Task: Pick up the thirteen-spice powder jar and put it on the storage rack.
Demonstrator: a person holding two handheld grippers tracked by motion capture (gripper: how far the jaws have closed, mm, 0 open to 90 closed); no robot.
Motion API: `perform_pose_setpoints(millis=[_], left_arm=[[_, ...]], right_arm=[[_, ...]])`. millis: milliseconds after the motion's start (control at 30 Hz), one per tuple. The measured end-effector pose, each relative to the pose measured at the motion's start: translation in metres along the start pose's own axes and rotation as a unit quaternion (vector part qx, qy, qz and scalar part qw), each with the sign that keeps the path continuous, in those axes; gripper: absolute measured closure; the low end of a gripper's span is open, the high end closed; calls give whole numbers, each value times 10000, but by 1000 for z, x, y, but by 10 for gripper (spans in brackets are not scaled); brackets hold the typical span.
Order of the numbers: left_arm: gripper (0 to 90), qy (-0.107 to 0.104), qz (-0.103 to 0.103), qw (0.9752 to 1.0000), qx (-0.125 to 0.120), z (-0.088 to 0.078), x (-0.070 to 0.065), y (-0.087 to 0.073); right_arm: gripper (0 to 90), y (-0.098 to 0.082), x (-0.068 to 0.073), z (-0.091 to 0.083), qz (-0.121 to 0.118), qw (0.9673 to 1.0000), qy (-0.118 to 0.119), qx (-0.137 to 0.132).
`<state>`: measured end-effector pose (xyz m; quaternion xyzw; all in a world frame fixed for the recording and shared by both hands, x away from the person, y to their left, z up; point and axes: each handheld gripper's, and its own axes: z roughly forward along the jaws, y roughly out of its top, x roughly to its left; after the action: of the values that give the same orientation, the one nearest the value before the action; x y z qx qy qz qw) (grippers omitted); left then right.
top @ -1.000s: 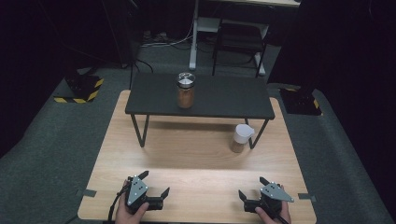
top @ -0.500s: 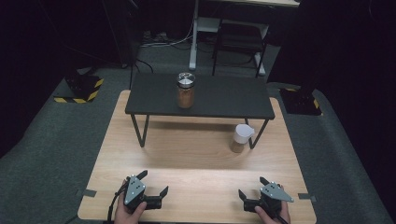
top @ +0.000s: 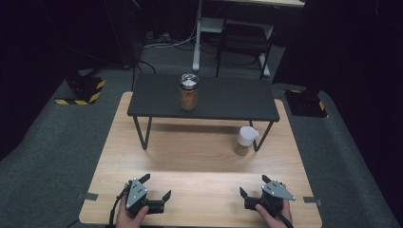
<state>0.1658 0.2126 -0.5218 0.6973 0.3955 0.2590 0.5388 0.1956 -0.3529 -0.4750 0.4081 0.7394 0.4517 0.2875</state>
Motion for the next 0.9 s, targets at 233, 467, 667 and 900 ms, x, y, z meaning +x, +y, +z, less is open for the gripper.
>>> perform_pose_setpoints(millis=[233, 467, 667, 900], left_arm=[[5, -8, -39, 10000, 6, 0, 1, 0], [5, -37, -58, 10000, 2, 0, 3, 0], [5, -47, -80, 10000, -34, -1, 3, -1], [5, -47, -107, 9999, -20, -1, 3, -1]], right_arm=[[5, 18, -4, 14, 96, 9999, -67, -84], [7, 39, -15, 38, 313, 9994, -163, -51], [10, 47, -22, 58, 387, 9990, -218, 30], [13, 53, -27, 78, 411, 9988, -255, 27]])
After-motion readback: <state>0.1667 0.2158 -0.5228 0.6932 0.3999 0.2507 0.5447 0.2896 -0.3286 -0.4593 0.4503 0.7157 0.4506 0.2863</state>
